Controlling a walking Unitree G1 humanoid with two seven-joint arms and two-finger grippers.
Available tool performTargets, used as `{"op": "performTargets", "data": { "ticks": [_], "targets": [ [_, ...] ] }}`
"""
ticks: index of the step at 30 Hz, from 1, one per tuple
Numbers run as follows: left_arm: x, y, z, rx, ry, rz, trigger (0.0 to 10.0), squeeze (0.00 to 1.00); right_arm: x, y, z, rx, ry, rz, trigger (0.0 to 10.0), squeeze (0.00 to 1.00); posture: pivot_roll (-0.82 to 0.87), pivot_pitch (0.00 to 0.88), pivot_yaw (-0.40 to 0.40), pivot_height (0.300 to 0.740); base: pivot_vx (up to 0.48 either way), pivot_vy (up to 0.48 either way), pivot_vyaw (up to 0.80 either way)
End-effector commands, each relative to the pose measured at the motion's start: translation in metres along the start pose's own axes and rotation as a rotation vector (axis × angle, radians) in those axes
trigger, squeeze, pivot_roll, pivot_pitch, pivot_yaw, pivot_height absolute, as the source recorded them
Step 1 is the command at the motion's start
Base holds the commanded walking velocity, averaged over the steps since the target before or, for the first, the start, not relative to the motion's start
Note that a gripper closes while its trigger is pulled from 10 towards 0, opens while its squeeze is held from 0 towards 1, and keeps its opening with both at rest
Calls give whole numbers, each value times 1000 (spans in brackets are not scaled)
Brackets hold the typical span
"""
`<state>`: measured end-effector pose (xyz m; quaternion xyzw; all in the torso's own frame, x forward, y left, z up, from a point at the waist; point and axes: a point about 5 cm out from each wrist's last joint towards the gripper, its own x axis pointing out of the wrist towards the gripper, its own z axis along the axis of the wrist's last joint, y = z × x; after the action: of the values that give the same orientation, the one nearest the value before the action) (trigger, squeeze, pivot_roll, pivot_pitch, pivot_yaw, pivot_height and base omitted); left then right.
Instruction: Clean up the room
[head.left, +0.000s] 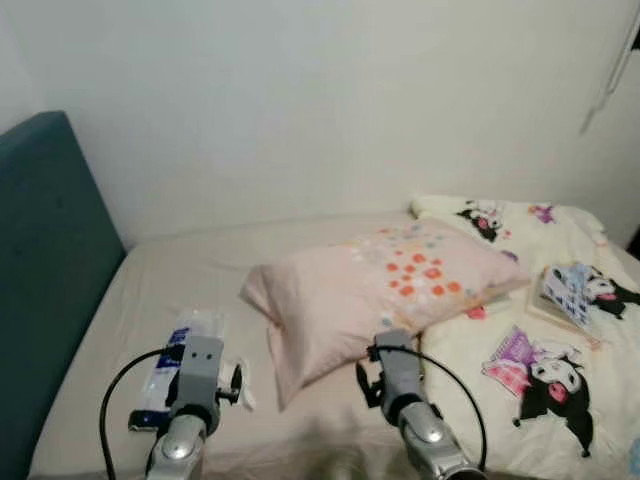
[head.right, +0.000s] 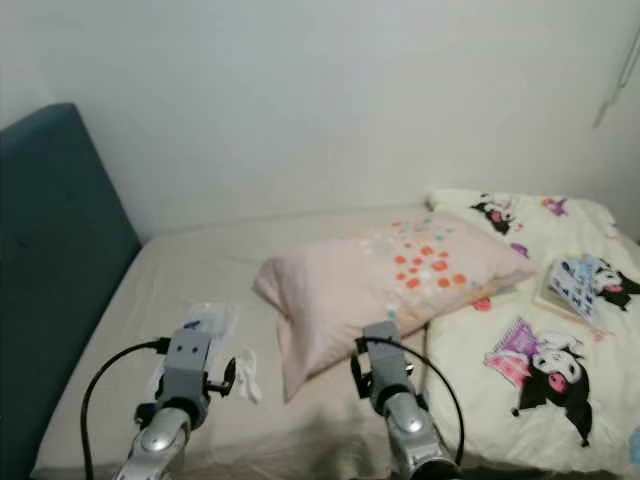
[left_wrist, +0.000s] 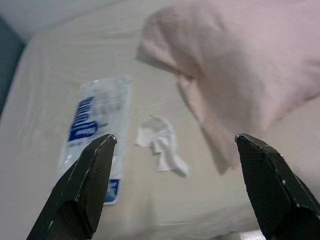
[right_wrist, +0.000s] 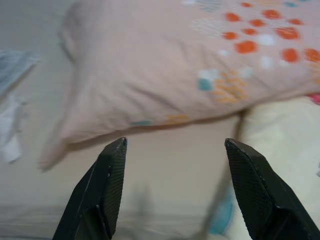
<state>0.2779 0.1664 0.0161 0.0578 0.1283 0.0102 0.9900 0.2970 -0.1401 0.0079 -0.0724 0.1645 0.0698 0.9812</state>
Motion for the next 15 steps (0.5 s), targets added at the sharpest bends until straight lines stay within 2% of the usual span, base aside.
{"op": "performTargets", "data": {
  "ticks": [1, 6, 15],
  "targets": [
    [0, 4, -3, 8, 23, 5, 10000, 0, 1, 9, 1, 9, 1, 22, 10000, 0, 2, 14, -1, 740, 0, 480, 0],
    [0, 0, -2, 40, 17, -19, 10000, 0, 1, 9, 1, 13, 2, 18, 10000, 0, 2, 15, 1, 740, 0, 0, 0],
    [0, 0, 3, 13, -21, -11, 10000, 0, 0, 11, -1, 13, 0, 25, 10000, 0, 5, 16, 0, 740, 0, 0, 0]
  ]
}}
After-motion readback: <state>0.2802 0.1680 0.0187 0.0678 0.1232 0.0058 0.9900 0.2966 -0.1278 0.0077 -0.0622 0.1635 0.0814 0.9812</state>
